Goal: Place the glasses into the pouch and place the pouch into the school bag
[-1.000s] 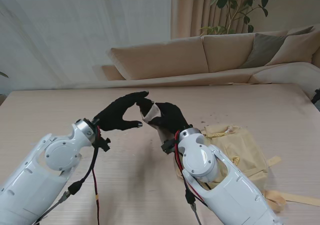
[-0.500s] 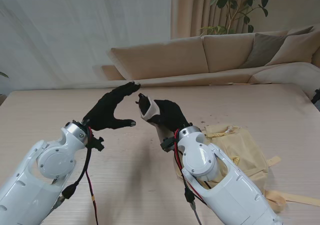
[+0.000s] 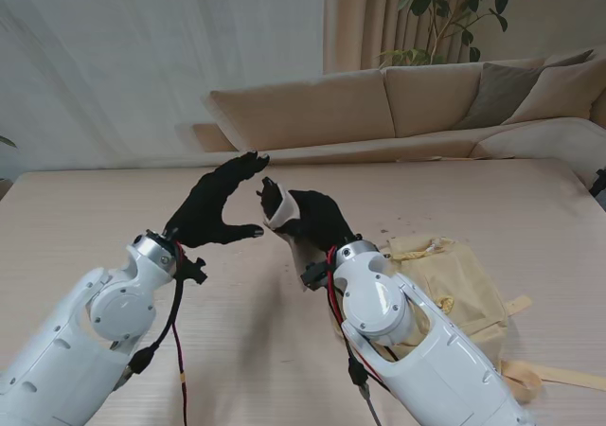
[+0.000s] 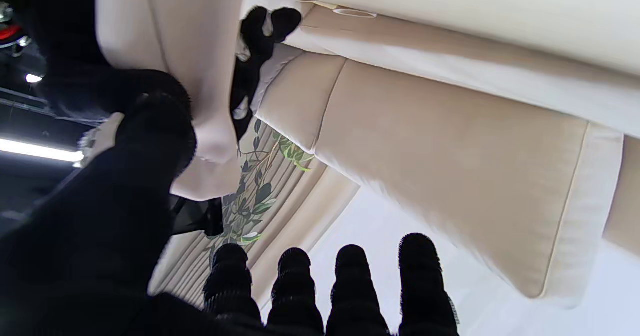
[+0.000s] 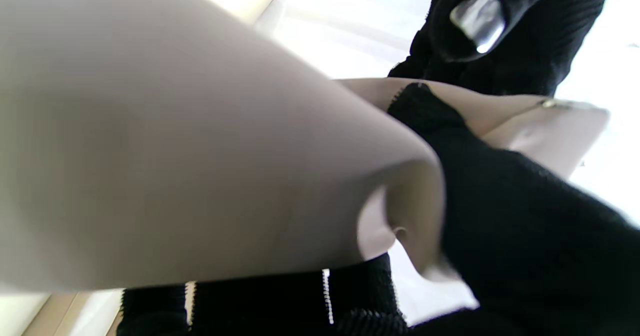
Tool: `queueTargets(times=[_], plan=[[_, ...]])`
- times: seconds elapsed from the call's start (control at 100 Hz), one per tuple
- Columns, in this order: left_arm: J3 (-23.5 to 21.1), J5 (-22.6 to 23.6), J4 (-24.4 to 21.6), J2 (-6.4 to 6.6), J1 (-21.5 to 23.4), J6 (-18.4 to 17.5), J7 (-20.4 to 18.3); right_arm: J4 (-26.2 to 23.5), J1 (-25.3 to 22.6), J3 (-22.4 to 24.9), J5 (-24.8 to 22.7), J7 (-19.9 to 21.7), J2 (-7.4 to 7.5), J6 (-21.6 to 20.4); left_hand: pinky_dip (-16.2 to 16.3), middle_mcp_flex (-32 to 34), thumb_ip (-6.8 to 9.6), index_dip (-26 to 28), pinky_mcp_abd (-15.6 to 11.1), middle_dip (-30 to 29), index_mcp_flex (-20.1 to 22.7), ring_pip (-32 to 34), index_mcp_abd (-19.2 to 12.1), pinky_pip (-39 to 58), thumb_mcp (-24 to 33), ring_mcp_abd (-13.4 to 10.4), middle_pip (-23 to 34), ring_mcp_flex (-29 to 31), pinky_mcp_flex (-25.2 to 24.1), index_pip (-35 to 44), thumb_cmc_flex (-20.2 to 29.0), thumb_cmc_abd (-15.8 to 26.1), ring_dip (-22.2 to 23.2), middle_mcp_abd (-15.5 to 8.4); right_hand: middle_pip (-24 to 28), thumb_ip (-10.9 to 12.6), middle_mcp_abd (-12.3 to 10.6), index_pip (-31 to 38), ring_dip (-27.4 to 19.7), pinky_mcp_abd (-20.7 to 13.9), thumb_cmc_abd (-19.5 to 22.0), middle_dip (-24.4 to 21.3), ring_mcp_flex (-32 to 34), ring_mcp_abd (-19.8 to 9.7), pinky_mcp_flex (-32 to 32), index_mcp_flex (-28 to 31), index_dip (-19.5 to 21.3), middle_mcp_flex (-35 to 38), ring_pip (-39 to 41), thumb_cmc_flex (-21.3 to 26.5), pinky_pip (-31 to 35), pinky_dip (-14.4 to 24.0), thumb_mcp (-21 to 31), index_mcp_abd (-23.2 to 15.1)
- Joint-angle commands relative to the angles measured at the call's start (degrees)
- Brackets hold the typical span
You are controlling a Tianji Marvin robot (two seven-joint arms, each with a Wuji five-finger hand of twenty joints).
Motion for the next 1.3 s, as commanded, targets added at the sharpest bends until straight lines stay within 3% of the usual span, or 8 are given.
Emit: queueTargets(times=[0.0, 0.19, 0.47, 0.54, 0.72, 0.88, 1.08, 1.29], plan=[[-0.12, -1.61, -1.1, -0.38, 0.8, -0.11, -3.4, -0.32, -0.39, -0.2, 0.22, 0.32, -0.47, -0.07, -0.41, -2.22, 0.72, -0.39, 0.42, 0.95, -0.18, 0.78, -2.08, -0.35, -1.08, 0.31, -1.02, -1.26, -0.78, -0.88, -1.72, -2.51, 0.9, 0.29, 0.09, -1.78, -0.08, 0.86, -0.39, 0.49, 1.51, 0.16, -0.1, -1.39, -0.48, -0.22, -0.74, -1.03, -0.09, -0.14, 0.87, -0.26, -0.37, -3.66], [0.74, -2.52, 0.08, -0.04, -0.06, -1.18, -5.2, -0.52, -0.43, -0.47, 0.36, -0.31, -0.71, 0.32, -0.42, -1.93, 1.02, 1.69, 0.55, 1.23, 0.6, 1.96, -8.48, -0.33, 0.1, 0.2, -0.66, -1.08, -0.72, 2.72, -0.37, -1.33, 1.61, -0.48, 0.13, -1.63, 0.07, 0.94, -0.37, 0.43, 1.85, 0.12, -0.05, -1.3, -0.53, -0.17, -0.81, -0.99, -0.03, 0.01, 0.91, -0.23, -0.29, -3.64], [1.21, -1.75, 0.95, 0.45, -0.93, -2.01, -6.91, -1.39, -0.46, -0.2, 0.56, 0.4, -0.47, 0.46, -0.35, -0.21, 1.56, 9.05, 0.74, 0.25, 0.2, 3.1, -14.18, -0.19, 2.38, 0.0, 2.46, -0.46, -0.48, 18.85, 0.95, 0.88, 1.67, -1.57, 0.14, -1.86, 0.11, 0.89, -0.42, 0.37, 1.73, 0.21, -0.37, -1.25, -0.71, -0.38, -0.9, -1.19, -0.16, -0.66, 0.85, -0.27, -0.55, -3.38], [1.32, -1.75, 1.15, 0.41, -1.02, -2.2, -6.73, -1.44, -0.4, -0.21, 0.54, 0.33, -0.5, 0.54, -0.32, 0.34, 1.5, 11.79, 0.75, -0.06, 0.92, 3.34, -14.15, -0.12, 2.44, -0.03, 3.38, 0.02, -0.4, 24.92, 0.92, 1.27, 1.71, -2.18, 0.14, -1.93, 0.12, 0.87, -0.38, 0.32, 1.75, 0.23, -0.29, -1.32, -0.67, -0.35, -0.93, -1.17, -0.06, -0.84, 0.86, -0.27, -0.69, -3.39], [2.06, -1.68, 1.95, 0.39, -1.61, -2.56, -6.65, -1.84, -0.29, -0.23, 0.6, 0.21, -0.56, 0.76, -0.2, 0.89, 1.79, 12.11, 0.62, -0.49, 3.91, 3.57, -14.61, 0.12, 3.61, -0.31, 4.31, 0.42, -0.29, 25.87, 2.3, 2.48, 1.75, -2.62, -0.14, -2.2, 0.23, 0.59, -0.41, 0.33, 1.73, 0.16, -0.4, -1.06, -0.78, -0.6, -1.16, -1.49, -0.14, -1.44, 0.8, -0.26, -1.33, -3.02], [3.12, -0.57, 2.31, 0.63, -2.47, -2.98, -7.25, -2.38, -0.14, -0.19, 0.46, -0.02, -0.61, 1.05, -0.07, 0.4, 2.16, 11.56, 0.55, -1.46, -0.14, 3.61, -14.11, 0.38, 5.61, -0.55, 3.89, 0.27, -0.13, 24.18, 5.0, 4.22, 1.67, -2.4, -0.93, -2.04, 0.11, 0.27, -0.41, 0.35, 2.46, -0.31, -0.18, -0.88, -0.79, 0.01, -2.04, -1.01, -0.08, -1.45, 0.81, -0.21, -2.42, -3.35], [4.62, 0.15, 2.6, 0.78, -3.88, -2.26, -7.99, -3.09, -0.15, -0.29, 0.17, 0.36, -0.52, 2.01, -0.37, -0.94, 2.18, 5.01, 1.26, -2.08, -0.32, 2.66, -7.06, -0.22, 7.87, 0.79, 1.1, -1.0, -0.56, 11.38, 4.96, 3.81, 0.9, -0.15, -1.88, -2.29, 0.22, -0.6, -0.48, 0.41, 2.0, -0.8, -0.69, -0.69, -0.96, -1.08, -3.26, -1.77, -0.33, -2.0, 0.69, -0.2, -3.37, -2.57], [5.48, 0.14, 2.82, 1.16, -4.51, -3.05, -9.62, -3.34, 0.4, -0.39, 0.31, 0.38, -0.61, 2.48, -0.56, -1.09, 2.2, 7.09, 1.41, 0.17, 0.12, 2.58, -8.15, -0.58, 8.16, 0.77, 0.81, -0.9, -0.64, 15.04, 5.1, 3.53, 1.18, -0.21, -1.97, -2.43, 0.13, -0.69, -0.45, 0.25, 1.63, -0.97, -1.38, -0.79, -1.14, -1.68, -3.42, -2.68, -0.34, -2.23, 0.65, -0.14, -3.73, -2.82]])
